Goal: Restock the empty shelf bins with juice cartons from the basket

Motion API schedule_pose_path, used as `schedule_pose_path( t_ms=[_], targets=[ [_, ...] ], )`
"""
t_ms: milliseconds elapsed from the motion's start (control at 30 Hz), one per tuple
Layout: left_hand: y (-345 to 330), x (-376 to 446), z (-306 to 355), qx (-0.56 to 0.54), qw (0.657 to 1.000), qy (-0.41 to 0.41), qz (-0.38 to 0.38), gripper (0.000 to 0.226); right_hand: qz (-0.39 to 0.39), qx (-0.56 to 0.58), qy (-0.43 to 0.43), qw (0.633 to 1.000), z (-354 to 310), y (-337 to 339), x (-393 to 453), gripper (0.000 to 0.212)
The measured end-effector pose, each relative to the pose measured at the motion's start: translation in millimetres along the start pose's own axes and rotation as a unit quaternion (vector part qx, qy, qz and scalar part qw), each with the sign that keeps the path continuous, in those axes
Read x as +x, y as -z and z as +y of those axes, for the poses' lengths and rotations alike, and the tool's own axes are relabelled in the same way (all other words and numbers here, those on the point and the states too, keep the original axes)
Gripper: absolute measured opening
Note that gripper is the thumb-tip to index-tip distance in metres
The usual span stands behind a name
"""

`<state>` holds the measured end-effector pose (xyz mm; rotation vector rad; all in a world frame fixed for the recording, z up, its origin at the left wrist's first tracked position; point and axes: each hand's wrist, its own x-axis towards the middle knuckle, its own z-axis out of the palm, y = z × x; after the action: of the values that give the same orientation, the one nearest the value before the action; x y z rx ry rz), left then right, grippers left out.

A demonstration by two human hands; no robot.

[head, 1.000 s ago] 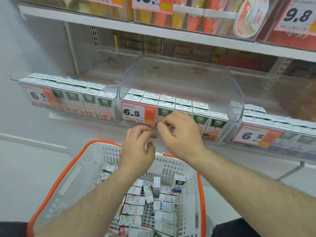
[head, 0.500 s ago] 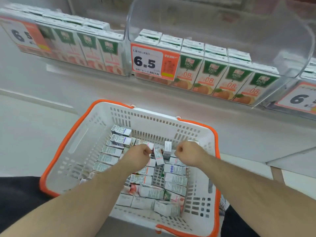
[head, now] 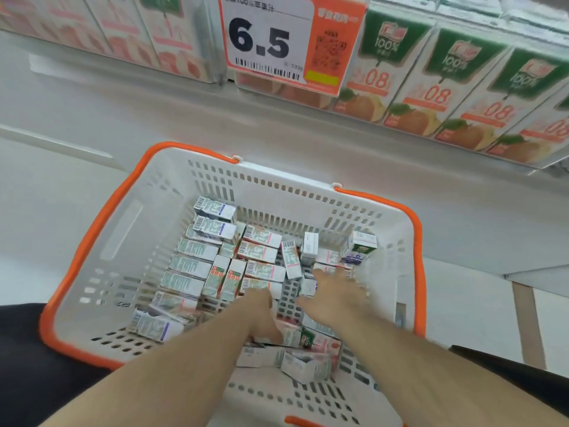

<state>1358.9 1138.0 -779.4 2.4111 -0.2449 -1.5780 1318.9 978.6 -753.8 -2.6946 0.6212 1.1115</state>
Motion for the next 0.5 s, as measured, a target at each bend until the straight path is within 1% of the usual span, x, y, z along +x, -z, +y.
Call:
schedule_pose_path(
  t_ms=[67, 100, 167, 233, 300, 333, 400, 433, 467, 500],
  targets=[
    [-2, -2, -1, -0.031, 0.999, -0.028, 0.009, 0.072, -0.014, 0.051, -0.043, 0.998, -4, -4, 6, 0.088],
    [-3, -2, -3, -0.056, 0.998, -0.035, 0.010, 0.066, -0.013, 0.059, -0.059, 0.996, -7, -4, 8, 0.089],
    [-1, -6, -5, -0.090, 0.995, -0.035, 0.001, 0.057, -0.005, 0.050, -0.073, 0.996, -11, 1, 9, 0.082],
    [4, -12, -5, -0.107, 0.994, -0.025, -0.006, 0.051, -0.007, 0.063, -0.069, 0.996, -10, 9, 7, 0.074],
    [13, -17, -5, -0.151, 0.988, -0.018, 0.018, 0.046, -0.015, 0.103, -0.058, 0.993, -5, 20, 1, 0.071],
    [20, -20, -4, -0.181, 0.982, -0.019, 0.042, 0.043, -0.022, 0.133, -0.043, 0.990, -3, 27, -4, 0.063],
    [37, -31, -2, -0.256, 0.962, -0.038, 0.092, 0.036, -0.034, 0.219, -0.003, 0.975, 7, 42, -9, 0.039],
    [46, -38, 0, -0.301, 0.946, -0.049, 0.112, 0.031, -0.036, 0.275, 0.010, 0.961, 12, 51, -12, 0.032],
    [56, -45, 2, -0.352, 0.925, -0.061, 0.128, 0.025, -0.042, 0.339, 0.010, 0.940, 16, 61, -18, 0.028],
    [64, -53, 5, -0.413, 0.897, -0.077, 0.139, 0.018, -0.059, 0.406, -0.001, 0.912, 19, 71, -23, 0.028]
  ],
)
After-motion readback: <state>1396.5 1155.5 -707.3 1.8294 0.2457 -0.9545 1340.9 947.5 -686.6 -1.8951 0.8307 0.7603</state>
